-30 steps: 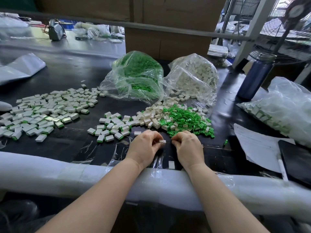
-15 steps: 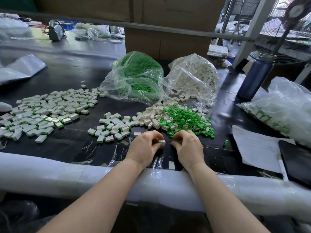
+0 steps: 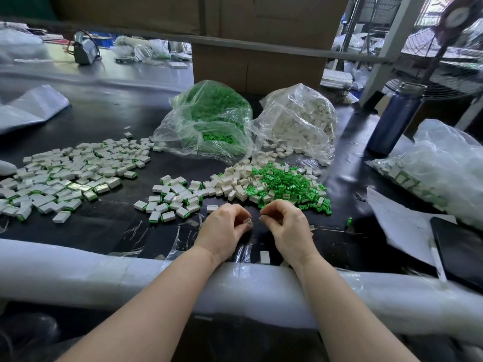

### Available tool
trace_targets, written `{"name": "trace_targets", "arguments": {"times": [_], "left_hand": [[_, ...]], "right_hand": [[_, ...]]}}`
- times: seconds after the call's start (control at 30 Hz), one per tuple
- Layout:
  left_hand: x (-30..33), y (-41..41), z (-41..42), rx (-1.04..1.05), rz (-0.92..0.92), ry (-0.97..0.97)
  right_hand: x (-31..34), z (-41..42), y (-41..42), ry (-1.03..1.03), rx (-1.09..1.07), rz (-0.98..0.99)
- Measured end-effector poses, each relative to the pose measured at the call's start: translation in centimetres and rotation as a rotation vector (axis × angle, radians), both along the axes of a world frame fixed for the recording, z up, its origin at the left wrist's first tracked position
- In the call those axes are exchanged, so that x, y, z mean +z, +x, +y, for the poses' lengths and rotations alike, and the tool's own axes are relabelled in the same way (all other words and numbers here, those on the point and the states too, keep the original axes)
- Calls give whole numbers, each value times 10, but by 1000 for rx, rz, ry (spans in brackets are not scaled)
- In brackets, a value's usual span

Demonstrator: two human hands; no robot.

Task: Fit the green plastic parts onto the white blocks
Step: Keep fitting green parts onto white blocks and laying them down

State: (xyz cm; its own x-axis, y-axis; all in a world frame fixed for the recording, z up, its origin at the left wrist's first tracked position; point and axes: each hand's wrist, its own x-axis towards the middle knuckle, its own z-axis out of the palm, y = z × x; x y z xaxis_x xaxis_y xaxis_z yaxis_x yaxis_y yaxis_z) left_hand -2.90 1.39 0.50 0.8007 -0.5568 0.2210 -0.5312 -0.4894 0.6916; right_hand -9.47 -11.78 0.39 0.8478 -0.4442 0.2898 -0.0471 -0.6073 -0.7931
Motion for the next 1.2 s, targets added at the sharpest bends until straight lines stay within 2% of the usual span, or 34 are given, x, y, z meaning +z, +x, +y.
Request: {"name": "trace_targets", "arguments": {"times": [0.5, 0.77, 1.2], "left_hand": [[0, 1, 1, -83, 123, -123], [-1, 3, 1, -94, 186, -176], [-2, 5, 0, -69, 184, -180]], "right_hand": [[4, -1, -1, 322, 68, -96], [6, 2, -2, 298, 150, -41], [4, 1, -2, 285, 125, -52]]}}
